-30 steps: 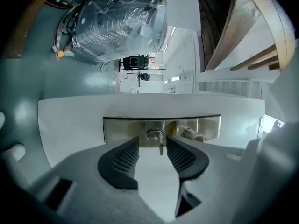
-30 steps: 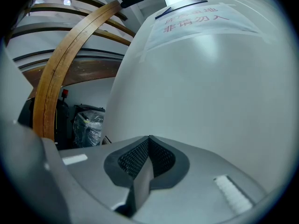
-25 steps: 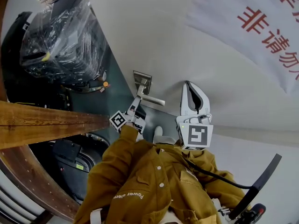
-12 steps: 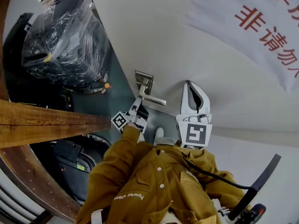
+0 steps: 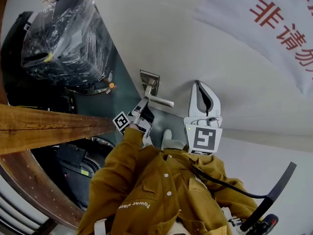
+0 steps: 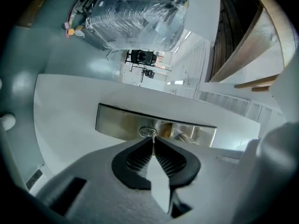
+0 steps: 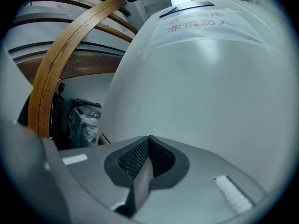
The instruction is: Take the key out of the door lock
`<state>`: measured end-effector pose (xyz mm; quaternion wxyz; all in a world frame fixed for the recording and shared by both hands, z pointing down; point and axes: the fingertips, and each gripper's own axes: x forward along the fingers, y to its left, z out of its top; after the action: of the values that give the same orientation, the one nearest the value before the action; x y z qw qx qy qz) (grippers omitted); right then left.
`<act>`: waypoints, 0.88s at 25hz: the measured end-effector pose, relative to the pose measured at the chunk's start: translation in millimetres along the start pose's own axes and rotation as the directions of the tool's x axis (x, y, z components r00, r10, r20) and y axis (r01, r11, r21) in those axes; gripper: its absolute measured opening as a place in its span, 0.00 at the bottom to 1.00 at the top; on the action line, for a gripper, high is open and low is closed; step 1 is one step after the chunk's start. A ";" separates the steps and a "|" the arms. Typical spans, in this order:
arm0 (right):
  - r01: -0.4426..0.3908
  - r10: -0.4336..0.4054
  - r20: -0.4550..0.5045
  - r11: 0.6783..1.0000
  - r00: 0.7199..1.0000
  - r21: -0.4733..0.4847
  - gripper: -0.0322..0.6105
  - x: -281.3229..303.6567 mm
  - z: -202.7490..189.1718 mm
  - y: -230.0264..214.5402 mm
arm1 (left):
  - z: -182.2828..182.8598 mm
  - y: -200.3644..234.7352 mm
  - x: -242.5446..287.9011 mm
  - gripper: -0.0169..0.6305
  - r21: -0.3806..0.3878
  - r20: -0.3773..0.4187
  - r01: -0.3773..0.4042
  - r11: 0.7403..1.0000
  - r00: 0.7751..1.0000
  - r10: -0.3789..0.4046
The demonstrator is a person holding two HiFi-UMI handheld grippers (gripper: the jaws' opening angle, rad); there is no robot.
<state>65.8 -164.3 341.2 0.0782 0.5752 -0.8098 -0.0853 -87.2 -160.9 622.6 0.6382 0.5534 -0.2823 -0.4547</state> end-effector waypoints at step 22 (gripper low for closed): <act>-0.049 0.050 -0.008 0.999 0.999 0.013 0.06 3.8 -3.7 10.3 | -3.3 -2.6 -6.8 0.05 0.066 0.042 -0.045 0.997 0.998 0.042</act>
<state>55.9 -164.8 347.3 0.0798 0.5559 -0.8240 -0.0758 -88.0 -153.2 620.3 0.6232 0.5588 -0.3224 -0.4421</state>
